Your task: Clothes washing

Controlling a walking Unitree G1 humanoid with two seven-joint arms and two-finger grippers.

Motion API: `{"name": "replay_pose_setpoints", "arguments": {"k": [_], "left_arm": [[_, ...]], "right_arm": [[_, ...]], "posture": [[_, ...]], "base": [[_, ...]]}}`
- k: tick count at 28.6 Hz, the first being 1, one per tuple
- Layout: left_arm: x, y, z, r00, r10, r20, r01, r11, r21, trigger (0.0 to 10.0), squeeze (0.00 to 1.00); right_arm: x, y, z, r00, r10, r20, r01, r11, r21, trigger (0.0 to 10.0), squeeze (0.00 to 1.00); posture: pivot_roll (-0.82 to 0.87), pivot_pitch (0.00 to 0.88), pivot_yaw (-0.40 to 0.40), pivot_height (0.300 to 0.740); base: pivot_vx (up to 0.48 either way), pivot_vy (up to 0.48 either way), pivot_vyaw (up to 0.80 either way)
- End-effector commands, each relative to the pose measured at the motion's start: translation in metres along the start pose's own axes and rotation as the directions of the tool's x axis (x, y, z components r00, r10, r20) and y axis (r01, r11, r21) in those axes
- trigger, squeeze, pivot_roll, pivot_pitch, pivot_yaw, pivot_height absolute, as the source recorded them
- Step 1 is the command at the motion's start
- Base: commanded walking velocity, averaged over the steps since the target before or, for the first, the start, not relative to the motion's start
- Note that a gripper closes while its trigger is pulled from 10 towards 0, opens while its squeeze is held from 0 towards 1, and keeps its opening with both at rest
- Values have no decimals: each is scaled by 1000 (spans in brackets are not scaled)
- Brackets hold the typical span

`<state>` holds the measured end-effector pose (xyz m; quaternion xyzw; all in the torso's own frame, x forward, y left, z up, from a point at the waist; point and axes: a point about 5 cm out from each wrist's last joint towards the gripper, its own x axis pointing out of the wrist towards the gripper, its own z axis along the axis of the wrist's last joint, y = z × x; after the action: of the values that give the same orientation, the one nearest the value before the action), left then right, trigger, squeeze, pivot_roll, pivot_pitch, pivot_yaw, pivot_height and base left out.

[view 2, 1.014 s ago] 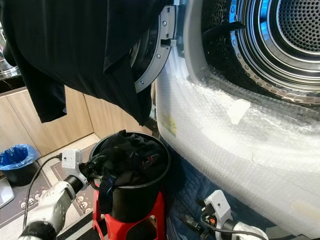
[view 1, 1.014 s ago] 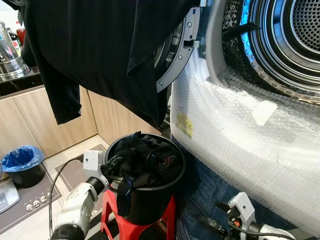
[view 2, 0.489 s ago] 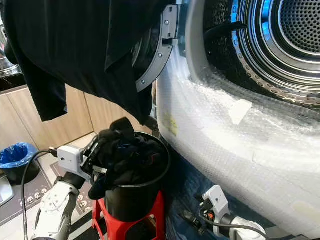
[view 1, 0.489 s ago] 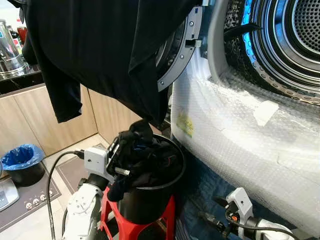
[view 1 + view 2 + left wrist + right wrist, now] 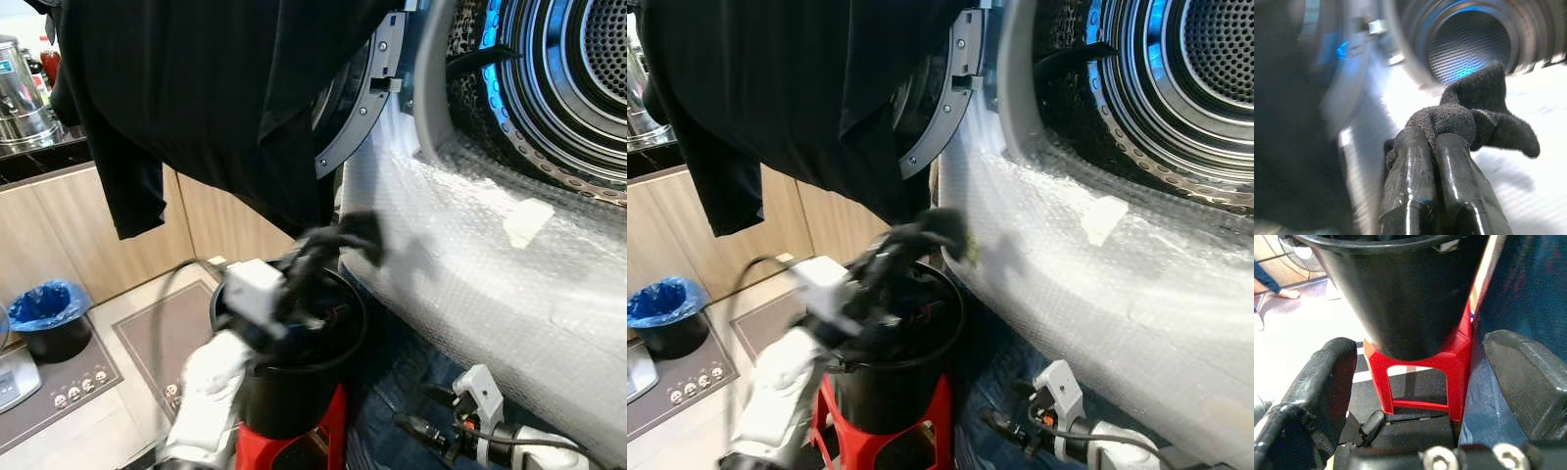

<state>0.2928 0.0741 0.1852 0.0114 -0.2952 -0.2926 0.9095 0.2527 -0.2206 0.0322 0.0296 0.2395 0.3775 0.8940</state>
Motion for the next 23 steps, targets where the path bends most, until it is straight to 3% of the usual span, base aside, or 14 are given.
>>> {"name": "replay_pose_setpoints", "arguments": {"k": [1, 3, 11, 23], "left_arm": [[0, -3, -8, 998, -35, -49, 35, 999, 14, 10000, 0], [3, -8, -11, 997, -48, -67, 48, 999, 4, 10000, 0], [16, -22, -33, 985, -91, -144, 90, 996, -9, 10000, 0], [28, -37, -42, 981, -126, -145, 120, 991, -51, 10000, 0]], "right_arm": [[-6, -6, 8, 1000, -12, 20, 12, 1000, -4, 10000, 0], [-8, -7, 11, 999, -13, 32, 14, 1000, -7, 10000, 0], [-13, -12, 39, 971, -41, 236, 17, 995, 100, 10000, 0], [-10, -6, 50, 930, -95, 354, 25, 980, 196, 10000, 0]], "posture": [[-55, 0, -14, 740], [-55, 0, -14, 740], [-79, 0, 1, 740], [-95, 0, 8, 740]], "base": [[0, 0, 0], [0, 0, 0], [0, 0, 0], [0, 0, 0]]}}
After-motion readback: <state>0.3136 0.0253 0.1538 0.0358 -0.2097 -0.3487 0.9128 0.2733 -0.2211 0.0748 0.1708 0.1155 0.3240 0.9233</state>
